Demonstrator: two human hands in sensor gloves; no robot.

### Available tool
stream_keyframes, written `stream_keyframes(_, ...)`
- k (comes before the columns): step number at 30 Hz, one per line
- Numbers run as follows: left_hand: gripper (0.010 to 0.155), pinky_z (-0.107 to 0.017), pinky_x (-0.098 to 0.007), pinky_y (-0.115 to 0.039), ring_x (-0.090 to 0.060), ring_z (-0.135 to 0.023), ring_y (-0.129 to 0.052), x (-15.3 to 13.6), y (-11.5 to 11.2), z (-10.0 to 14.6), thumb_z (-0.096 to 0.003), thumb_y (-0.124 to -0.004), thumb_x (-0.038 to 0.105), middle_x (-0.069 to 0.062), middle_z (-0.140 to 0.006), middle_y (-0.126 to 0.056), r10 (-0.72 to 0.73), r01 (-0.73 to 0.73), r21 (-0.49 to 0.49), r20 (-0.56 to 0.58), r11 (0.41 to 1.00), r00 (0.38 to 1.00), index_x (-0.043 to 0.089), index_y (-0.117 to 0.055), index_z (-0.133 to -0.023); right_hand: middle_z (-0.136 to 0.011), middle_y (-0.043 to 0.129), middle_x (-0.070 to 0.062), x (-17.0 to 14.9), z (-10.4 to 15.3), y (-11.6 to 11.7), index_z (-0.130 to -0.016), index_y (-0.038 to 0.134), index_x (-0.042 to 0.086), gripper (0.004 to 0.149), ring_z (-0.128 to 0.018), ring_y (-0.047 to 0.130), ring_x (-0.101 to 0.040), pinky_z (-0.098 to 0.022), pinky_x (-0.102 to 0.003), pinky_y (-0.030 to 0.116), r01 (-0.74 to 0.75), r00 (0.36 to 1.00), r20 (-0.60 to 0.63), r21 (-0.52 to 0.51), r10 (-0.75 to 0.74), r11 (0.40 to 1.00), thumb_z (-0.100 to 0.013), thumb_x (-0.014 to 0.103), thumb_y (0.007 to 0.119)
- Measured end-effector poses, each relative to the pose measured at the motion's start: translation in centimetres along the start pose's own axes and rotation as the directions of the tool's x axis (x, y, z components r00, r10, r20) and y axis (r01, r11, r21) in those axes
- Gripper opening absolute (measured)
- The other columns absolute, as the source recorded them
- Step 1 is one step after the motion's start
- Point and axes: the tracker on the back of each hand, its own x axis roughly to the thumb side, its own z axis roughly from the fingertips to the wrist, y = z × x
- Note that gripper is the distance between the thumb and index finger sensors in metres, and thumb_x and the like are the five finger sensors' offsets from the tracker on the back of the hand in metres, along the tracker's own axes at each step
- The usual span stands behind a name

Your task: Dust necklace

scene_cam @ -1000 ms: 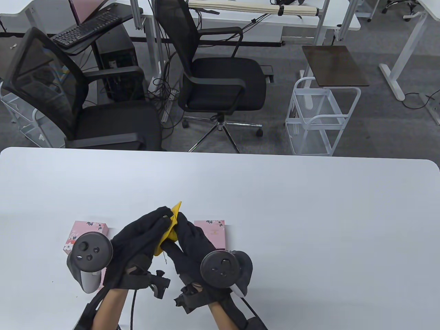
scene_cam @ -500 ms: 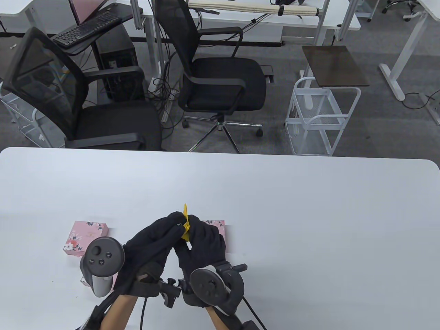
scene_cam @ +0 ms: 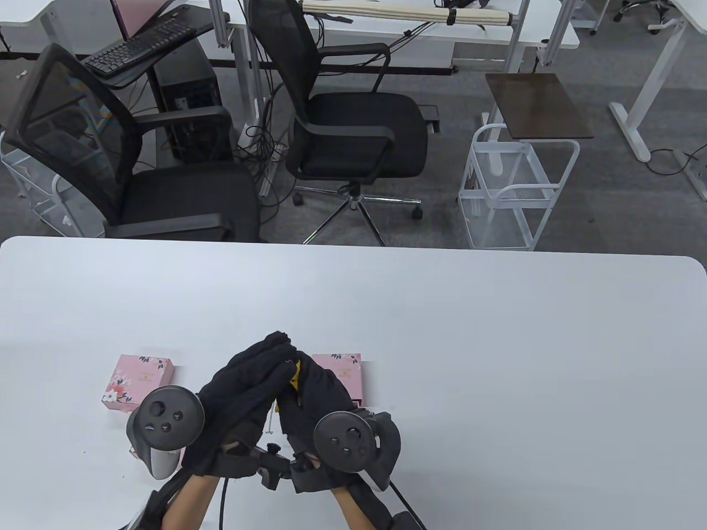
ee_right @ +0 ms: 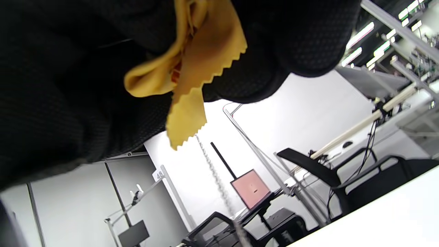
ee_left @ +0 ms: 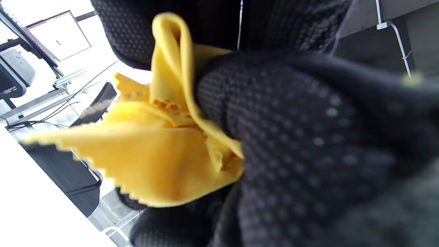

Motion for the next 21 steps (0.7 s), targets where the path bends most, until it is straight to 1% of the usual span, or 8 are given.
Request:
stream_keyframes(4, 0.038, -0.062, -0.047, -0.08, -0.027, -0.088, -0.089, -0.04, 0.16, -0.02, -0.0524, -0.088, 0.045, -0.003, -0.101, -0.09, -0.015, 0.015, 0.003, 0.008, 1.0, 1.0, 0.028, -0.093, -0.086, -0.079, 0.092, -0.02, -0.26, -0.08, -0.15, -0.098, 0.071, 0.003, 0.045, -0.057, 0.096, -0.035, -0.051, -0.051, 0.08, 0.062, 0.997, -0.035, 0.008, -0.062, 0.998, -0.063, 0.028, 0.078)
stream_keyframes(9, 0.038, -0.062, -0.046, -0.08, -0.027, -0.088, -0.09, 0.09, 0.32, 0.06, -0.0523, -0.088, 0.045, -0.003, -0.1, -0.092, -0.012, 0.012, 0.013, 0.023, 1.0, 1.0, 0.028, -0.094, -0.086, -0.07, 0.096, -0.014, -0.47, -0.08, -0.11, -0.091, 0.077, 0.005, 0.044, -0.05, 0.097, -0.032, -0.048, -0.049, 0.082, 0.032, 0.999, -0.033, 0.014, -0.032, 0.999, -0.061, 0.038, 0.078)
stream_keyframes(10, 0.037, -0.062, -0.046, -0.08, -0.027, -0.087, -0.09, 0.12, 0.33, 0.07, -0.0524, -0.088, 0.045, -0.003, -0.099, -0.092, -0.014, 0.014, 0.012, 0.024, 1.0, 1.0, 0.028, -0.094, -0.085, -0.07, 0.096, -0.014, -0.46, -0.09, -0.07, -0.091, 0.077, 0.005, 0.044, -0.051, 0.097, -0.032, -0.049, -0.05, 0.081, 0.034, 0.999, -0.028, 0.019, -0.034, 0.999, -0.062, 0.037, 0.077)
stream_keyframes(14, 0.037, -0.061, -0.046, -0.081, -0.026, -0.087, -0.09, 0.09, 0.42, 0.09, -0.0524, -0.088, 0.045, -0.003, -0.099, -0.092, -0.017, 0.016, 0.025, 0.029, 1.0, 0.999, 0.029, -0.094, -0.085, -0.081, 0.092, -0.019, -0.35, -0.2, -0.03, -0.097, 0.073, 0.005, 0.043, -0.06, 0.096, -0.037, -0.053, -0.052, 0.079, 0.068, 0.998, -0.018, 0.063, -0.067, 0.996, -0.062, 0.03, 0.078)
stream_keyframes(16, 0.037, -0.061, -0.046, -0.081, -0.026, -0.087, -0.09, 0.08, 0.51, 0.08, -0.0525, -0.088, 0.044, -0.003, -0.099, -0.092, -0.016, 0.015, 0.029, 0.028, 0.999, 0.999, 0.029, -0.094, -0.085, -0.082, 0.092, -0.019, -0.44, -0.24, 0.06, -0.098, 0.072, 0.005, 0.043, -0.062, 0.095, -0.037, -0.053, -0.052, 0.078, 0.095, 0.995, -0.029, 0.072, -0.093, 0.993, -0.062, 0.029, 0.079)
stream_keyframes(17, 0.036, -0.061, -0.046, -0.081, -0.027, -0.087, -0.091, 0.05, 0.56, 0.07, -0.0526, -0.088, 0.044, -0.003, -0.099, -0.093, -0.016, 0.015, 0.03, 0.028, 0.999, 0.999, 0.029, -0.094, -0.085, -0.081, 0.092, -0.018, -0.51, -0.27, 0.11, -0.097, 0.073, 0.006, 0.043, -0.06, 0.096, -0.036, -0.053, -0.052, 0.079, 0.101, 0.994, -0.041, 0.081, -0.098, 0.992, -0.062, 0.029, 0.079)
stream_keyframes(19, 0.036, -0.061, -0.046, -0.081, -0.027, -0.086, -0.091, -0.04, 0.66, 0.02, -0.0527, -0.088, 0.044, -0.003, -0.098, -0.093, -0.003, 0.002, 0.032, 0.027, 0.999, 1.0, 0.03, -0.094, -0.085, -0.073, 0.095, -0.014, -0.74, -0.22, 0.26, -0.093, 0.076, 0.007, 0.043, -0.054, 0.097, -0.033, -0.05, -0.05, 0.08, 0.115, 0.992, -0.051, 0.081, -0.111, 0.99, -0.062, 0.037, 0.078)
stream_keyframes(21, 0.036, -0.06, -0.046, -0.081, -0.027, -0.085, -0.091, -0.08, 0.74, -0.02, -0.0527, -0.088, 0.044, -0.003, -0.098, -0.093, 0.005, -0.006, 0.028, 0.025, 1.0, 1.0, 0.029, -0.094, -0.085, -0.072, 0.096, -0.014, -0.8, -0.23, 0.41, -0.092, 0.077, 0.006, 0.043, -0.053, 0.097, -0.034, -0.05, -0.05, 0.08, 0.138, 0.989, -0.06, 0.087, -0.133, 0.987, -0.062, 0.038, 0.077)
